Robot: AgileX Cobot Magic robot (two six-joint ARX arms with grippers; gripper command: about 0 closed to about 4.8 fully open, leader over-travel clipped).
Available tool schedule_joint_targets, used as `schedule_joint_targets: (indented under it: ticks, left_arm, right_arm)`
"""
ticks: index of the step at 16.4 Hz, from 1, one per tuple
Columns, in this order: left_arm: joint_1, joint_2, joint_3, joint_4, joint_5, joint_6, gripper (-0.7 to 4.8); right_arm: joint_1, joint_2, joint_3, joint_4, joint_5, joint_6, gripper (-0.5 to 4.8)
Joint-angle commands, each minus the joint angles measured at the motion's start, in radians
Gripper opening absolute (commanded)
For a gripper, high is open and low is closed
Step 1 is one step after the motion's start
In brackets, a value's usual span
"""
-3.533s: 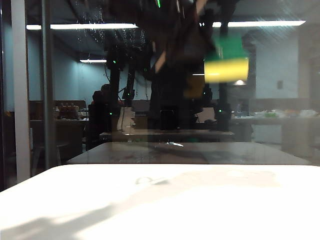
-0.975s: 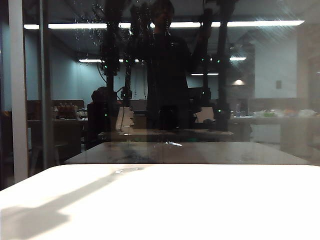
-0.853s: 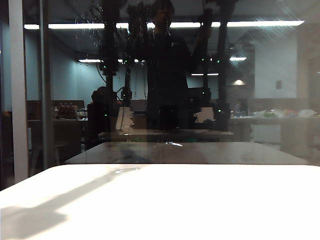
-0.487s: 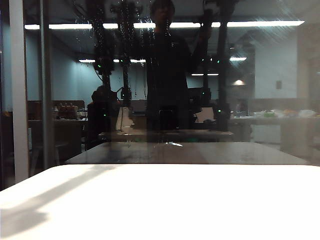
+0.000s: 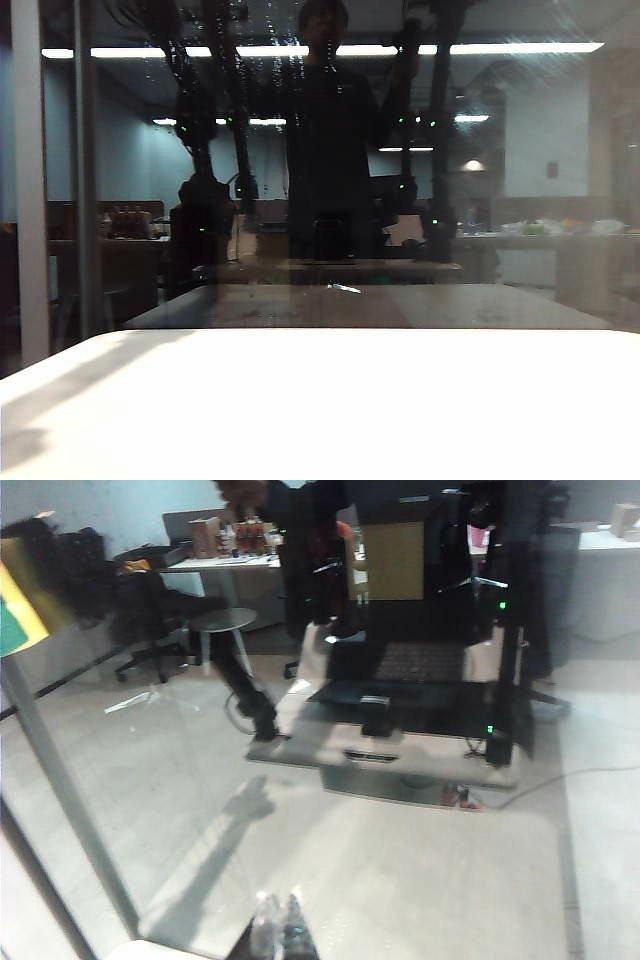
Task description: Reach upward to find where there is water on the glass, pick up the sponge from the table, dry the water, and finally place the sponge back on the table.
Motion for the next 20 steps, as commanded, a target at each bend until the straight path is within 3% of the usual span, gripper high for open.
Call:
schedule_joint_targets:
  ticks: [1,14,20]
  left_arm:
    - [0.032,-0.007,0.002,-0.020,-0.031,0.021,-0.06]
    - [-0.357,0.068,-0.001,-0.116,-0.046,0.164,-0.06]
    - [-0.436,0.134,-0.001,-0.252,-0.086,0.318,-0.06]
  right_arm:
    - [0.000,-0.002,0.003,0.006,0.001,-0.004,-0.02]
    - [0.000,0.003,0.003,0.006,-0.002,-0.003,-0.02]
    - [0.000,0.003,0.003,0.006,-0.001,-0.003,-0.02]
